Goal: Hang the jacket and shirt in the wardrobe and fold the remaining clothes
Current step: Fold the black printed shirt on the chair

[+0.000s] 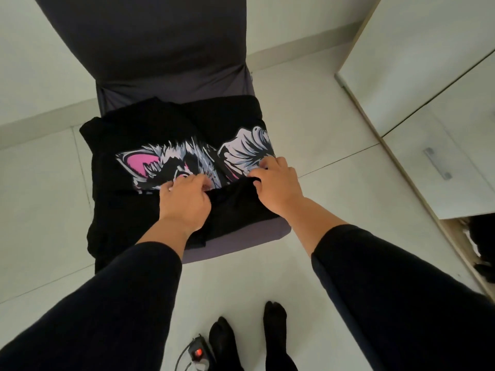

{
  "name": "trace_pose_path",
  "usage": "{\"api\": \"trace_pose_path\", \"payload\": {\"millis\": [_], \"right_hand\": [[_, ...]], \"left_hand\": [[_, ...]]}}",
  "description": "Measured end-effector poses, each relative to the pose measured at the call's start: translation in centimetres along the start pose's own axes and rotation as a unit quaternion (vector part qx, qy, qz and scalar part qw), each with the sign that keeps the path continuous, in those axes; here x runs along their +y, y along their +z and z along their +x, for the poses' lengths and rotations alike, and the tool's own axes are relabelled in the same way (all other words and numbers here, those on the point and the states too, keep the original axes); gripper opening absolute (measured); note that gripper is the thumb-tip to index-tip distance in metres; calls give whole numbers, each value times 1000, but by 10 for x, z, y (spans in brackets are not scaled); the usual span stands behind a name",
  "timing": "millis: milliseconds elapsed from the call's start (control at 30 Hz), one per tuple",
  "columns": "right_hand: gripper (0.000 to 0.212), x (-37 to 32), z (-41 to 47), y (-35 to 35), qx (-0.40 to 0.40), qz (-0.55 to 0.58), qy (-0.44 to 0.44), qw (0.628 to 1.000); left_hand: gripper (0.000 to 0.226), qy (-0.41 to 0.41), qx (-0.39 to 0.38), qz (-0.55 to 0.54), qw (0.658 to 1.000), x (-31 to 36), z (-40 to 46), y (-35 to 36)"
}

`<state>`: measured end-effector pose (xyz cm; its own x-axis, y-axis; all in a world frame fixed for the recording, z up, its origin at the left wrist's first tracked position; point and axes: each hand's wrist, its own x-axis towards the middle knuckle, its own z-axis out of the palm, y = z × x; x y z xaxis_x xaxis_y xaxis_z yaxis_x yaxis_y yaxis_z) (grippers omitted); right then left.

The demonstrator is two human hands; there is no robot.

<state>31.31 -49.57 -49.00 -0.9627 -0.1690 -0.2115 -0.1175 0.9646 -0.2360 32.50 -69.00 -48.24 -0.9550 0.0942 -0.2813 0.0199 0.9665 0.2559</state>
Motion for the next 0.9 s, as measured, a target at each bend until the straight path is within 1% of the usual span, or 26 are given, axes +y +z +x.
{"api": "trace_pose_path", "payload": {"millis": [67, 100, 167, 233, 267, 333, 367, 467, 600, 667, 733, 767, 800, 900], "right_hand": [[34, -15, 0, 3, -11, -9, -15, 1000], [34, -22, 0, 4, -10, -9, -17, 1000], [33, -33, -2, 5, 0, 0, -11, 1000], [32, -42, -3, 6, 19, 11, 0, 1000], [31, -45, -3, 6, 28, 16, 4, 999], [30, -51, -3, 7, 35, 21, 2, 999], [31, -55, -3, 8, 29, 19, -4, 999], [33, -66, 1, 12, 0, 3, -27, 1000], [32, -78, 6, 17, -48, -10, -39, 998], [29, -84, 8, 17, -24, -11, -39, 999], [30, -91, 12, 14, 35, 6, -25, 999], [30, -94, 14, 13, 63, 18, -23, 998], [30, -97, 15, 14, 78, 26, -24, 996], [34, -102, 11, 26, 71, 33, -27, 997]], "left_hand": [[38, -10, 10, 40, 999, -22, -5, -3], [38, -18, 21, 40, 999, -31, -9, -4], [35, -35, 73, 25, 996, -44, -20, 0], [33, -86, 124, 6, 989, -53, -29, 4], [32, -119, 129, -15, 984, -57, -32, 5], [33, -158, 104, -34, 981, -64, -35, 10], [34, -155, 94, -22, 983, -66, -35, 12], [35, -143, 101, 4, 985, -70, -31, 12], [27, -175, 121, 53, 976, -78, -30, 7], [26, -207, 159, 33, 965, -83, -33, 2], [24, -230, 211, -11, 950, -89, -33, -4], [24, -230, 222, -23, 947, -91, -32, -6], [24, -225, 219, -29, 949, -93, -32, -6], [31, -233, 182, -80, 952, -99, -37, 3]]}}
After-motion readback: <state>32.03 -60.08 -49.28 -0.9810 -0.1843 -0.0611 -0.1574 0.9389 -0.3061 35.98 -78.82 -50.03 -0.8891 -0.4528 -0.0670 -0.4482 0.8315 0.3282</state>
